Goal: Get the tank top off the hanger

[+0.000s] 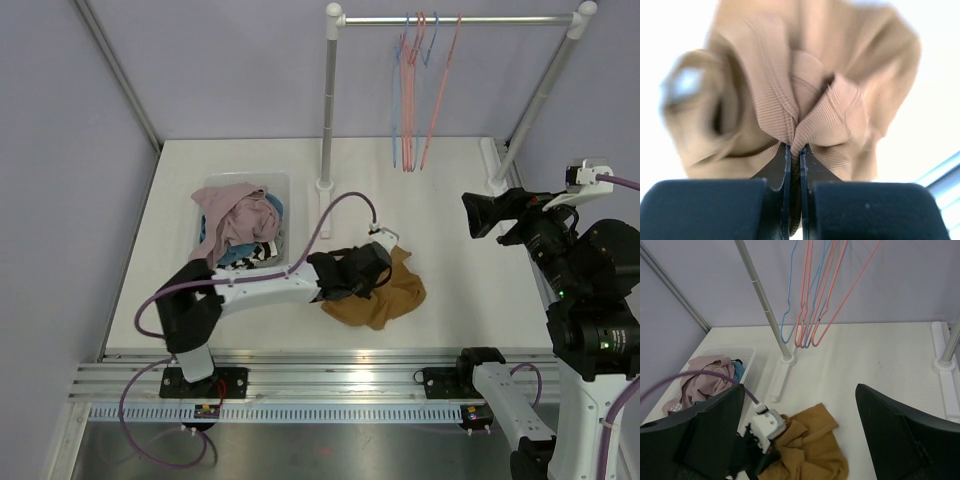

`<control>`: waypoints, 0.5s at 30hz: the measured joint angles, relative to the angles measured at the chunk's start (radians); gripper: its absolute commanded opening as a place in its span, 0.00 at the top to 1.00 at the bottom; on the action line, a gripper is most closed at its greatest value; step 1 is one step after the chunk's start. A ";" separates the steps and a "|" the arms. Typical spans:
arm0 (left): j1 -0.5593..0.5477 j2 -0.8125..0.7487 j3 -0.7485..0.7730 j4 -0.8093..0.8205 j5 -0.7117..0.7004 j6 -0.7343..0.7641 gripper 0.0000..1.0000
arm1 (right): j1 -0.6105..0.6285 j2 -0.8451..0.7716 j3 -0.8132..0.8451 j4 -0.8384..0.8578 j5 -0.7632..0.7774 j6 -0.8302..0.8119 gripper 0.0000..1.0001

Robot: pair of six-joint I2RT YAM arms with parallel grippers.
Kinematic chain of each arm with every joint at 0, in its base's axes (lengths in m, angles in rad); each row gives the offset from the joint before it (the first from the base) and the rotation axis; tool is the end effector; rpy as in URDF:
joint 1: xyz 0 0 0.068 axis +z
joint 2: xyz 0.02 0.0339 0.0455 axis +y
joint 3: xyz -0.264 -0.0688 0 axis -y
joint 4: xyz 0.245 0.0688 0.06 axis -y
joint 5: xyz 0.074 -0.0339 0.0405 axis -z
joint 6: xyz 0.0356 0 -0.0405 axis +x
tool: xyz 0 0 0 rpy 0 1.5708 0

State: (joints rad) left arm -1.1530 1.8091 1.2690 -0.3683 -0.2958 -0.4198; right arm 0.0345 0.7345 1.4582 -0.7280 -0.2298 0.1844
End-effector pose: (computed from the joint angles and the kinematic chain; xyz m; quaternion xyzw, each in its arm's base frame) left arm 0.1676 -0.3520 0.2103 0.2905 0.8904 -0.1292 0.3258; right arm 0.0763 0.0107 0.4972 -0.0280 0.7080 0.1573 0.6879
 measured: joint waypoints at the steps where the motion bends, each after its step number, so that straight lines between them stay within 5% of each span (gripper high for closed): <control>1: 0.006 -0.053 -0.002 -0.021 -0.023 0.001 1.00 | 0.000 -0.007 -0.008 0.002 0.000 0.000 0.01; 8: 0.142 -0.411 0.058 -0.145 -0.180 0.018 1.00 | 0.000 -0.021 -0.035 0.003 0.000 0.000 0.01; 15: 0.314 -0.511 0.215 -0.326 -0.259 0.055 1.00 | 0.000 -0.027 -0.035 0.007 0.000 0.000 0.01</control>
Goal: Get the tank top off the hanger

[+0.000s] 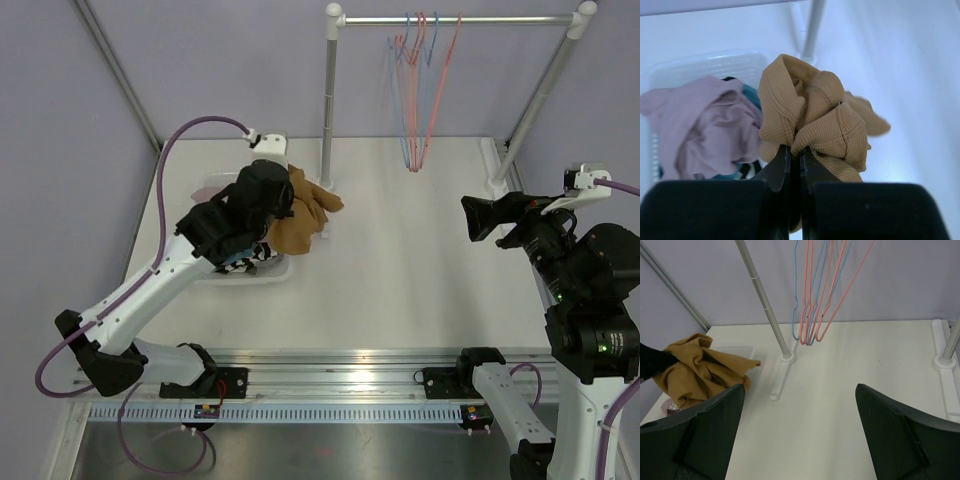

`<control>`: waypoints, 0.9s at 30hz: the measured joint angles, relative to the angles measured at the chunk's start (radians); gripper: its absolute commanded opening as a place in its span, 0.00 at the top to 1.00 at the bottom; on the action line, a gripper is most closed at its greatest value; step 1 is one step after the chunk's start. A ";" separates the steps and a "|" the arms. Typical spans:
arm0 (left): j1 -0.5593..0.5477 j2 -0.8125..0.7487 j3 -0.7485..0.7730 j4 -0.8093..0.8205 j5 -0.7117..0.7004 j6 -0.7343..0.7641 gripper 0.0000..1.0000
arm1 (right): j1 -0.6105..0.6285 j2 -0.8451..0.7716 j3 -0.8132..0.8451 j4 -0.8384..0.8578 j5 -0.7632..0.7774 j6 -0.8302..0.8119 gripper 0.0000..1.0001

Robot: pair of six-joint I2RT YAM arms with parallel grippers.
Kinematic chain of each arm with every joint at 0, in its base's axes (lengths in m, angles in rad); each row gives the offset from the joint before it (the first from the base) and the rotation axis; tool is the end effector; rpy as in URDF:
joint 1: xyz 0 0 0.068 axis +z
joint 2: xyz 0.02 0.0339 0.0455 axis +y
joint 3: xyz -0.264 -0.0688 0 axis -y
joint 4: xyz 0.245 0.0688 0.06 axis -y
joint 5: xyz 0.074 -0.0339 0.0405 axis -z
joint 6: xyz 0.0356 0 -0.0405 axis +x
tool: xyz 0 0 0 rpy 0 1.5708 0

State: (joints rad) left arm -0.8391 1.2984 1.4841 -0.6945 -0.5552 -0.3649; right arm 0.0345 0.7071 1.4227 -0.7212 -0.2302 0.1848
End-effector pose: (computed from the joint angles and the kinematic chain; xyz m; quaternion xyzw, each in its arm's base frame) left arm 0.1942 -0.1882 0.4212 0.0599 0.8387 -0.0810 0.5352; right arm 0.0732 0.0107 0.4904 -0.0279 0.7085 0.1576 0.6873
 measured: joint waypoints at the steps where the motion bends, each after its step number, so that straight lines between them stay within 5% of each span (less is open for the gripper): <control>1: 0.031 -0.001 0.022 -0.028 -0.005 0.003 1.00 | 0.000 0.000 0.000 0.000 0.000 0.000 0.01; 16: 0.530 0.115 0.078 -0.211 0.204 0.016 1.00 | 0.000 0.035 -0.016 0.034 -0.055 0.006 0.01; 23: 0.615 0.517 0.044 -0.180 0.341 -0.010 1.00 | 0.000 0.053 -0.085 0.068 -0.124 0.043 0.01; 27: 0.618 0.525 -0.002 -0.161 0.364 -0.012 1.00 | 0.000 0.051 -0.103 0.071 -0.154 0.053 0.01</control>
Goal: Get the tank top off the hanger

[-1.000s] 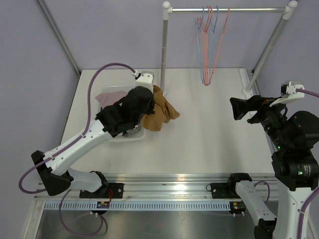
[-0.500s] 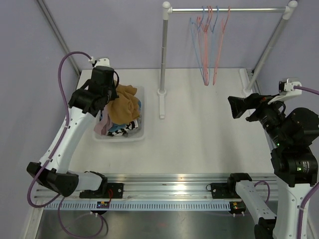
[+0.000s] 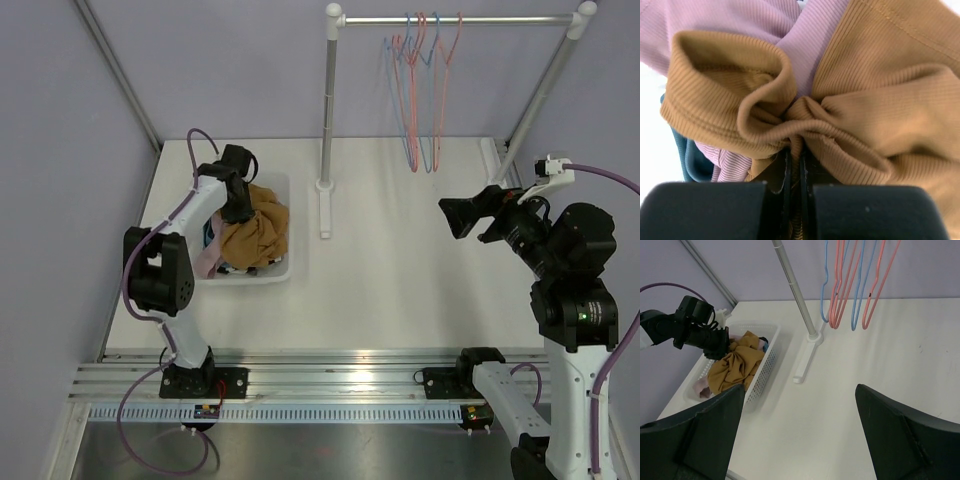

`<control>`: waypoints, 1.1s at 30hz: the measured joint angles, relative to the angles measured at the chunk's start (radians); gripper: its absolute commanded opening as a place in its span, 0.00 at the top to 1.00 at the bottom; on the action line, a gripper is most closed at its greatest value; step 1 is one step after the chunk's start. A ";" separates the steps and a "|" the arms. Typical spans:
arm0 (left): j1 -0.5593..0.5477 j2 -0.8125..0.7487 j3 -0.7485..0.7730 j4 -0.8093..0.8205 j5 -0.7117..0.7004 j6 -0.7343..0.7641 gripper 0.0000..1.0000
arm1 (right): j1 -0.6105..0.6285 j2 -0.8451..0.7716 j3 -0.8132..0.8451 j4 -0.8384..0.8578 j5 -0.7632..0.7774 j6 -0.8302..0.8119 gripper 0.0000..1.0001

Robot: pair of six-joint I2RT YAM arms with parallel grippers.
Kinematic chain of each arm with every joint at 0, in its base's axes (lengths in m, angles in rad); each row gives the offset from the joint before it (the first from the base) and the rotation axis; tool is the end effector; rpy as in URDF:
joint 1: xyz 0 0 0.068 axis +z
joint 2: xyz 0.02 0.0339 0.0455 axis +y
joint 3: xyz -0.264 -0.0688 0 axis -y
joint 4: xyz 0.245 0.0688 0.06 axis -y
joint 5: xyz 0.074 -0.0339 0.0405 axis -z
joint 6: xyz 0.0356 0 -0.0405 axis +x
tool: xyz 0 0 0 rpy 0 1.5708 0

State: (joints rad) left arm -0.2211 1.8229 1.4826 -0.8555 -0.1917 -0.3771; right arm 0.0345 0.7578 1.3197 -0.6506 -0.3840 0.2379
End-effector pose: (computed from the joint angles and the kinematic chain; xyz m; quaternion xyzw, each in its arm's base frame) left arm 0.3691 -0.0760 0.2426 -0.0940 0.9736 0.0352 0.2050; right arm 0.1097 0.0171 0.4668 -0.0546 0.7335 0.2295 0.6374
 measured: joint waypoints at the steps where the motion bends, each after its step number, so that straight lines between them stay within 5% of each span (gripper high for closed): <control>1: 0.000 -0.011 -0.004 0.005 0.004 -0.002 1.00 | 0.000 -0.004 -0.003 0.000 -0.003 0.001 0.01; 3: 0.000 -0.025 -0.010 0.007 0.005 -0.010 0.94 | 0.000 -0.011 -0.005 0.000 -0.008 0.002 0.01; 6: 0.000 -0.042 -0.013 0.000 0.004 -0.019 0.70 | 0.000 -0.015 -0.005 0.001 -0.016 0.002 0.00; 10: 0.000 -0.086 0.033 -0.072 0.001 -0.027 0.25 | 0.000 -0.015 -0.005 -0.001 -0.021 0.001 0.01; 14: 0.000 -0.157 0.121 -0.122 0.001 -0.036 0.01 | 0.000 -0.012 0.000 -0.020 -0.019 -0.015 0.01; 24: 0.000 -0.491 0.198 -0.142 -0.003 0.005 0.01 | 0.000 -0.011 0.006 -0.188 0.227 -0.079 0.01; 33: 0.000 -1.050 -0.084 -0.071 -0.057 0.116 0.01 | 0.018 -0.066 -0.023 -0.262 0.291 -0.109 0.01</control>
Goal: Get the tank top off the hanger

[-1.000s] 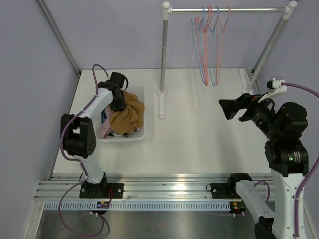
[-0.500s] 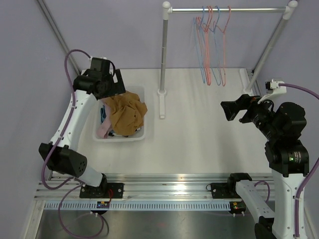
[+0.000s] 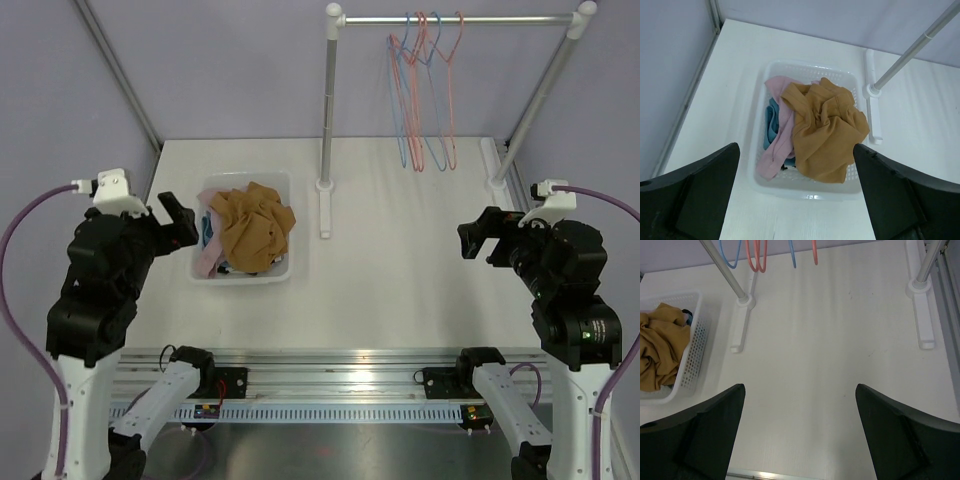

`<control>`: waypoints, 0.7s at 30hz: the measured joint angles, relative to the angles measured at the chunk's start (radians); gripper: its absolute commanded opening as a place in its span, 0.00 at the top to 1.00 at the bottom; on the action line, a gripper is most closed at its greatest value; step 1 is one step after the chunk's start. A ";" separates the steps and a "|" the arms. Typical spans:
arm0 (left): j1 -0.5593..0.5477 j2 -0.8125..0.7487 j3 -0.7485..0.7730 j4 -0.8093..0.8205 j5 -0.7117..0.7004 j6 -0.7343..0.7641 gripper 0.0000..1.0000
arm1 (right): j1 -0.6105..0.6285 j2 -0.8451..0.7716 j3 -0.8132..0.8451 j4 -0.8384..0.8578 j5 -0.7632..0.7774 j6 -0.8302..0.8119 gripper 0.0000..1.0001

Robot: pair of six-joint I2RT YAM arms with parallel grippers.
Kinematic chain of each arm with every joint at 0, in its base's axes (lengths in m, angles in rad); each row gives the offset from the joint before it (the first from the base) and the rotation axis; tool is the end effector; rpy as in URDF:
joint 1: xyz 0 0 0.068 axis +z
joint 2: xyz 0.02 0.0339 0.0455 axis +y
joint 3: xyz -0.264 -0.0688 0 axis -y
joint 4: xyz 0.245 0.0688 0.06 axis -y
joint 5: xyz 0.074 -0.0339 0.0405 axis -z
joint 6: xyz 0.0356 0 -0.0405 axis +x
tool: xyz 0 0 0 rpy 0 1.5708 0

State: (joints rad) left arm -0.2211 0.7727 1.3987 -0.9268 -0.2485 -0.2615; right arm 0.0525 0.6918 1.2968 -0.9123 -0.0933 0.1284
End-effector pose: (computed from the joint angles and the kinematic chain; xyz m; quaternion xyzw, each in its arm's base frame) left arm 0.0975 -0.0129 0.4578 -0.0896 0.7972 -0.0438 0.5954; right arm 0.0881 0.0080 0.4375 0.0031 0.8066 0.0908 0.5841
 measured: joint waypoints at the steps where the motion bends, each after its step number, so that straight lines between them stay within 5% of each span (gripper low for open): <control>1: 0.000 -0.047 -0.018 -0.001 -0.009 0.010 0.01 | 0.000 -0.003 -0.003 -0.002 0.000 -0.002 0.00; 21: 0.000 -0.397 -0.314 -0.083 0.010 0.090 0.01 | 0.077 -0.079 -0.047 -0.057 0.156 -0.046 0.01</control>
State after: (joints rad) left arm -0.2211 0.3756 1.0851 -1.0100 -0.2386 -0.1711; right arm 0.1295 0.6128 1.2495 -0.9691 0.0624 0.0822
